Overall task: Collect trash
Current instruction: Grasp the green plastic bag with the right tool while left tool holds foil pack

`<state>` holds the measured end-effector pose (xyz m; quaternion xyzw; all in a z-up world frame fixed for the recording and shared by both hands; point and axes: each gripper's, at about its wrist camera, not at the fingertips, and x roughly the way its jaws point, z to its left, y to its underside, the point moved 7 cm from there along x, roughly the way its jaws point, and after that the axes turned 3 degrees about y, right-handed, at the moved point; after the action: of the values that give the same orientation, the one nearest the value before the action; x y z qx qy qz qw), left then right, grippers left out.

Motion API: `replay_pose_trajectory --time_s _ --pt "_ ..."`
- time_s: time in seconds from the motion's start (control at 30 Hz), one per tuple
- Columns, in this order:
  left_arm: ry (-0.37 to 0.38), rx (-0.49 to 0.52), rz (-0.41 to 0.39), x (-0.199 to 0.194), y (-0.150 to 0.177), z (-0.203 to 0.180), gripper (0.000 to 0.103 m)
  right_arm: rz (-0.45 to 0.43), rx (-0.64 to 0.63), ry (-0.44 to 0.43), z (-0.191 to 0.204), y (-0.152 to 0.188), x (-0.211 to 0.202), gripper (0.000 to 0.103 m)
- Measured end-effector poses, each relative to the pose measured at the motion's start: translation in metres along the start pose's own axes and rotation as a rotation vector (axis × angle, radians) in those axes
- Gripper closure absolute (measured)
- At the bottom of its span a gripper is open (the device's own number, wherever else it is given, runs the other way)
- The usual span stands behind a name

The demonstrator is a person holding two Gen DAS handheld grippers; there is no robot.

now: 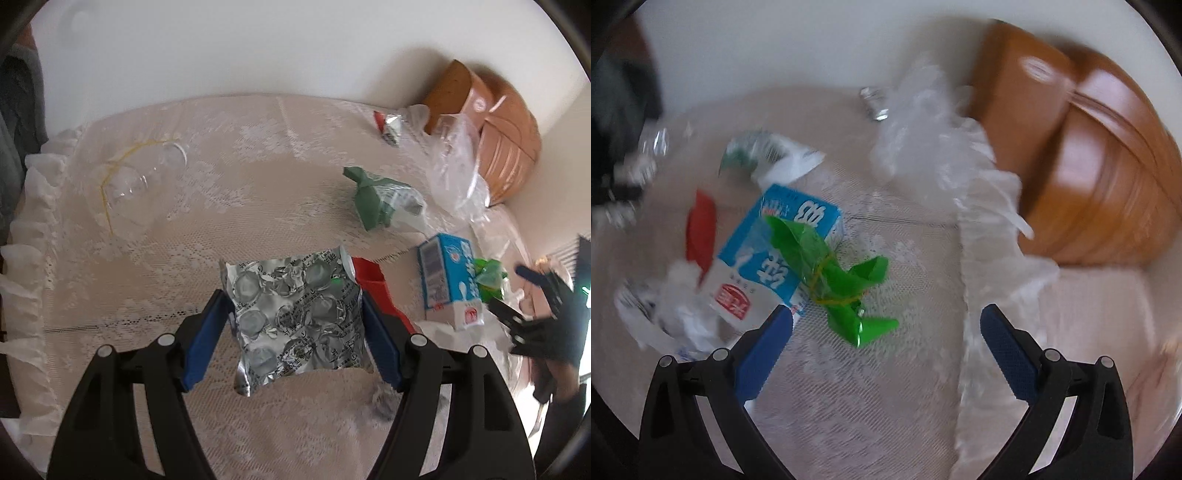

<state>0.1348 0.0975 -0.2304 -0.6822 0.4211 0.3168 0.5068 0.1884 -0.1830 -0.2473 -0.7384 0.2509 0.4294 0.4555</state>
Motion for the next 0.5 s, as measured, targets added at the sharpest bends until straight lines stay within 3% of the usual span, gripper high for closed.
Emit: replay_pose_trajectory --time_s 0.1,0.17,0.23,0.27,0.5 --pt "0.004 0.026 -0.006 -0.007 -0.001 -0.004 0.034 0.001 -0.037 -0.008 0.004 -0.008 0.014 0.007" --pt "0.001 0.041 -0.01 -0.011 0.002 -0.007 0.034 0.017 -0.02 -0.045 0.003 -0.011 0.023 0.029" --pt "-0.001 0.05 -0.011 -0.012 0.003 -0.01 0.034 0.027 0.012 -0.078 0.001 -0.011 0.029 0.045" --pt "0.0 0.053 -0.013 -0.013 0.003 -0.012 0.034 0.026 0.033 -0.089 -0.001 -0.01 0.031 0.048" --pt "0.013 0.104 -0.025 -0.021 0.007 -0.029 0.034 -0.029 0.143 -0.095 -0.014 -0.006 0.014 0.05"
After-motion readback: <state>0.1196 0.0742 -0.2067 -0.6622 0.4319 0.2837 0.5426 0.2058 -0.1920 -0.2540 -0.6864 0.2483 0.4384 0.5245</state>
